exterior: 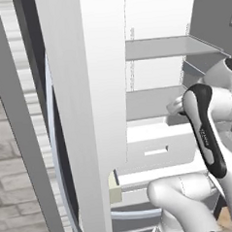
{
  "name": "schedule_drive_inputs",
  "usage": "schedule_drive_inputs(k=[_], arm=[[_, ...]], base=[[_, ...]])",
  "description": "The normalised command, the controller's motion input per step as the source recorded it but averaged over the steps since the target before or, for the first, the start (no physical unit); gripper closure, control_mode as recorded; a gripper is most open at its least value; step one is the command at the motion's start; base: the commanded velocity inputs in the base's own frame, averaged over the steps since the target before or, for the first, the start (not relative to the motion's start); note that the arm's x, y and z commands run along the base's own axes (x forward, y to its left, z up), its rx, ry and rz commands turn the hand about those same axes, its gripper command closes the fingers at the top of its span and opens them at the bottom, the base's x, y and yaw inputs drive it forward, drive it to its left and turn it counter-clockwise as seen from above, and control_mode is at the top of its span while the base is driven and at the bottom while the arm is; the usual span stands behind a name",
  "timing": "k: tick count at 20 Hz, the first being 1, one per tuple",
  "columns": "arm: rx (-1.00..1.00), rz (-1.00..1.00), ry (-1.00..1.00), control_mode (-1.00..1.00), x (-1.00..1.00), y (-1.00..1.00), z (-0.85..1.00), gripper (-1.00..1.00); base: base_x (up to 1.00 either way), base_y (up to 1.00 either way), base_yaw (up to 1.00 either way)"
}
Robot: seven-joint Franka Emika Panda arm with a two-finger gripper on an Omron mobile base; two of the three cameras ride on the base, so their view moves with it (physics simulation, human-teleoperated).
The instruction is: Retrieve the peach and kiwi from the fridge and place them into the bowl on the dining table.
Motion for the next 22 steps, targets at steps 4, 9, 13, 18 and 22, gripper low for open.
schedule_drive_inputs(k=[4,9,13,18,22], arm=[[-0.02,0.0,-0.21,-1.0,-0.73,0.0,0.0,1.0],[0.0,0.0,-0.03,-1.0,-0.31,0.0,0.0,1.0],[0.0,0.0,0.0,-1.0,-0.17,0.0,0.0,1.0],[0.0,0.0,0.02,1.0,-0.09,0.0,0.0,1.0],[0.0,0.0,0.0,1.0,0.0,0.0,0.0,1.0]], base=[[0.0,0.0,0.0],[0.0,0.0,0.0],[0.0,0.0,0.0],[-0.12,0.0,0.01],[-0.41,-0.02,0.06]])
